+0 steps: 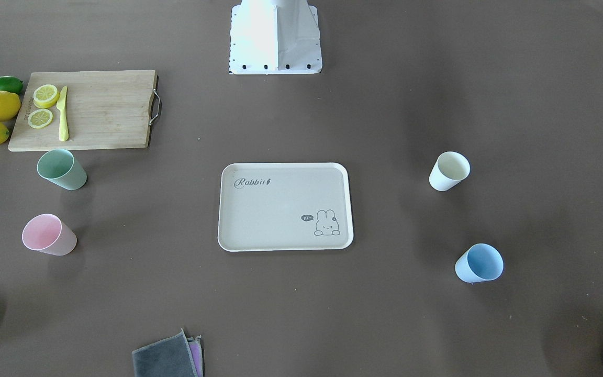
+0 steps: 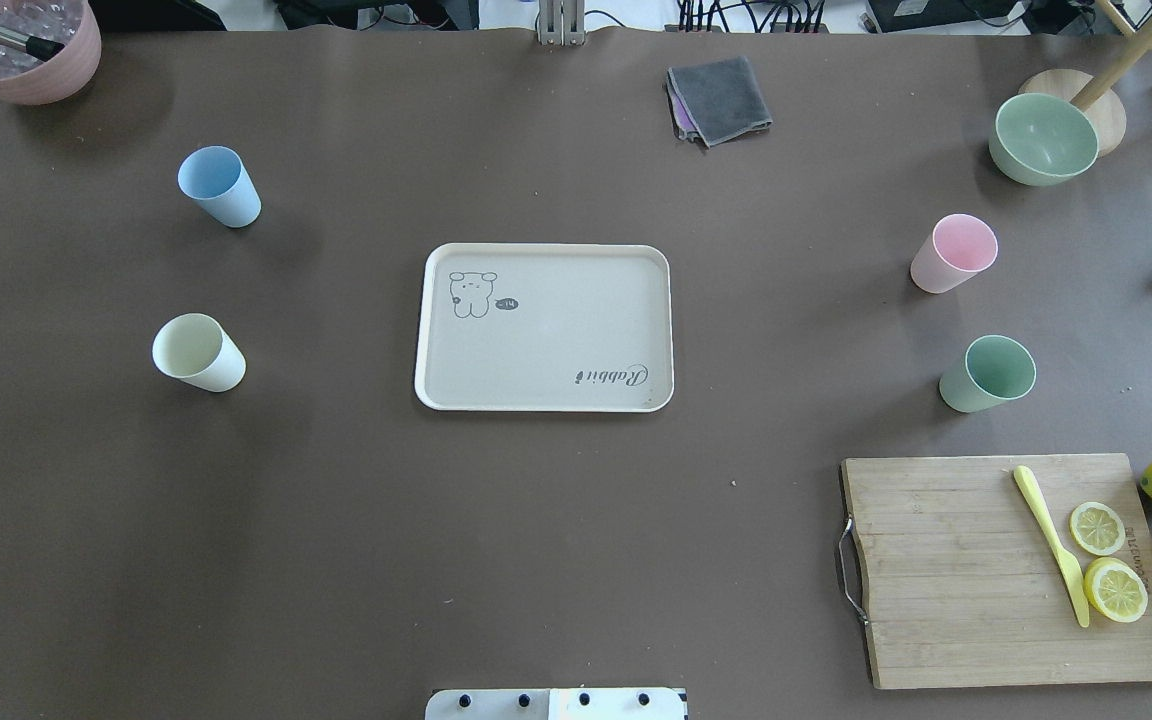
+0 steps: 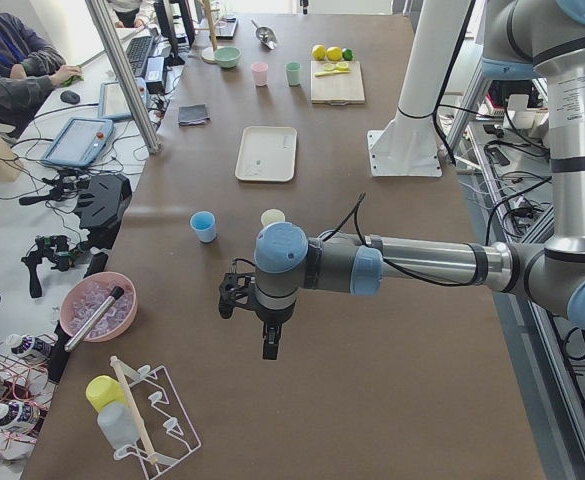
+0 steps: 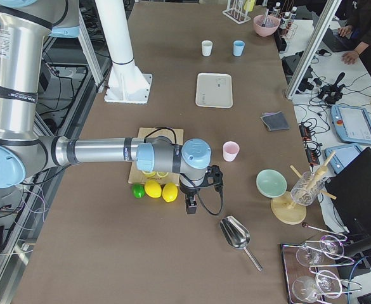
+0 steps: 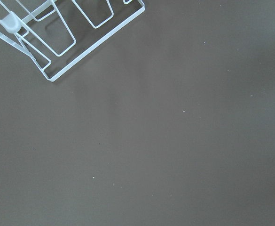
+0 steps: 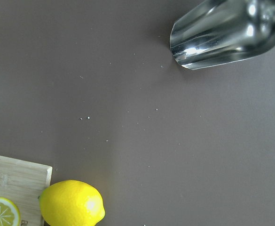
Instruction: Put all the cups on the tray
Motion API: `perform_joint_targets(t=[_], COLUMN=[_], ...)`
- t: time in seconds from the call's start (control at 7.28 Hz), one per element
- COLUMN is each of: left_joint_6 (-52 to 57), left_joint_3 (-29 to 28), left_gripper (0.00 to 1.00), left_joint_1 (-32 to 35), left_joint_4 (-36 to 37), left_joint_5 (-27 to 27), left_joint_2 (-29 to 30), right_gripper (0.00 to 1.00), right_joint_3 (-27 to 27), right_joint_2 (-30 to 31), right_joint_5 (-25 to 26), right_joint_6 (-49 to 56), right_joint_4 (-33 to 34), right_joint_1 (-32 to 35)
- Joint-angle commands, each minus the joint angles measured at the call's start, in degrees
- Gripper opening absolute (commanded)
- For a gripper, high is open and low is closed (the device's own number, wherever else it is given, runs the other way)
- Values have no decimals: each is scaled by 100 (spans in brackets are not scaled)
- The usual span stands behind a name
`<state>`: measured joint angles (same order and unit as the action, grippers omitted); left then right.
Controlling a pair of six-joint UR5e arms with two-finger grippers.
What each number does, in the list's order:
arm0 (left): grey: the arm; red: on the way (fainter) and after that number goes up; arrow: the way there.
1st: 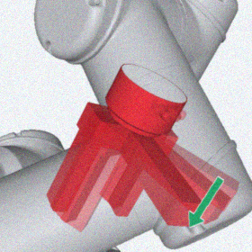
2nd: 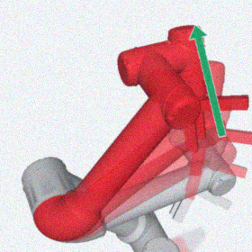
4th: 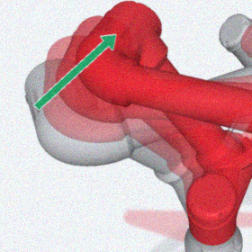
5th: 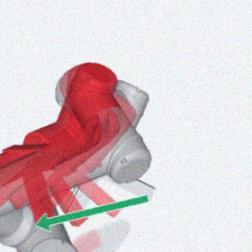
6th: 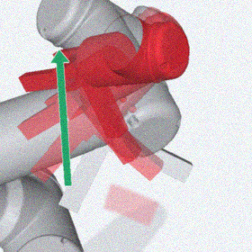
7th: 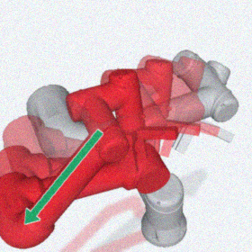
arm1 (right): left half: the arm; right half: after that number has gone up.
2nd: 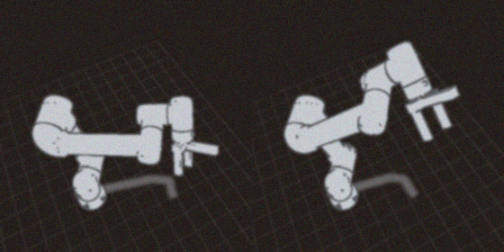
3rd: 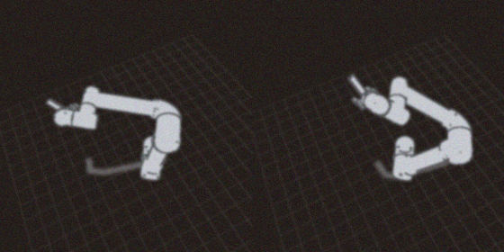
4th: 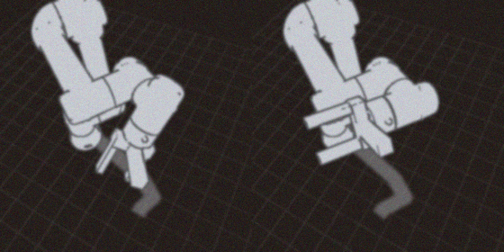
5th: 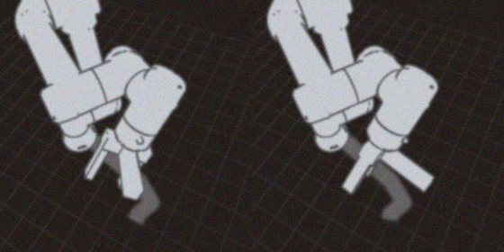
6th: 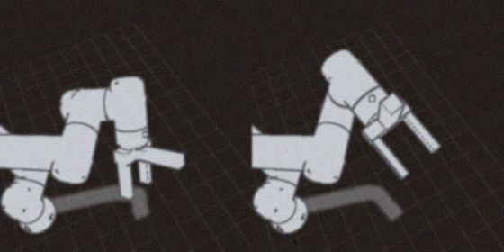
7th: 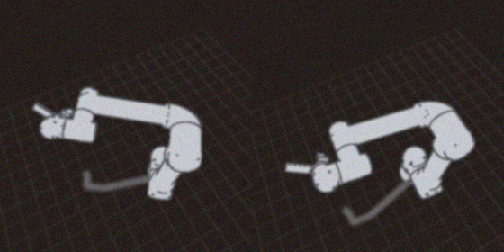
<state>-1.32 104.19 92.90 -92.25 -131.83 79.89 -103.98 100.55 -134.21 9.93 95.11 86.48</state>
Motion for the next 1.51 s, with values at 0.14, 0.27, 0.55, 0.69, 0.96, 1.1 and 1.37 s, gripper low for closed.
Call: perform_joint_targets(t=[0.14, 0.27, 0.55, 0.69, 0.96, 1.1, 1.37], left_joint_6=[0, 0, -9, -44, -44, -114, -167], left_joint_3=[259, 329, 329, 408, 391, 113, 127], left_gripper=[98, 98, 98, 98, 98, 98, 98], left_joint_1=[-17, -18, -26, -26, -26, -26, -35], left_joint_4=[-29, -30, -47, -91, -389, -1104, -1556], left_joint_5=[0, 26, 53, 18, 9, 26, -270], left_joint_2=[-87, -79, 0, 148, 570, 876, 748], right_gripper=[100, 100, 100, 100, 100, 100, 100], right_joint_3=[0, 9, -43, -44, -26, -18, -61], right_joint_2=[9, 9, -17, -26, -79, -53, -114], right_joint_5=[0, 9, 26, 26, 35, 26, 26], right_joint_6=[0, 9, -35, -61, -384, -404, -717], right_joint_4=[-1, -2, -62, -402, -1238, -1589, -2014], right_joint_1=[0, 0, 9, 9, 53, 79, 211])
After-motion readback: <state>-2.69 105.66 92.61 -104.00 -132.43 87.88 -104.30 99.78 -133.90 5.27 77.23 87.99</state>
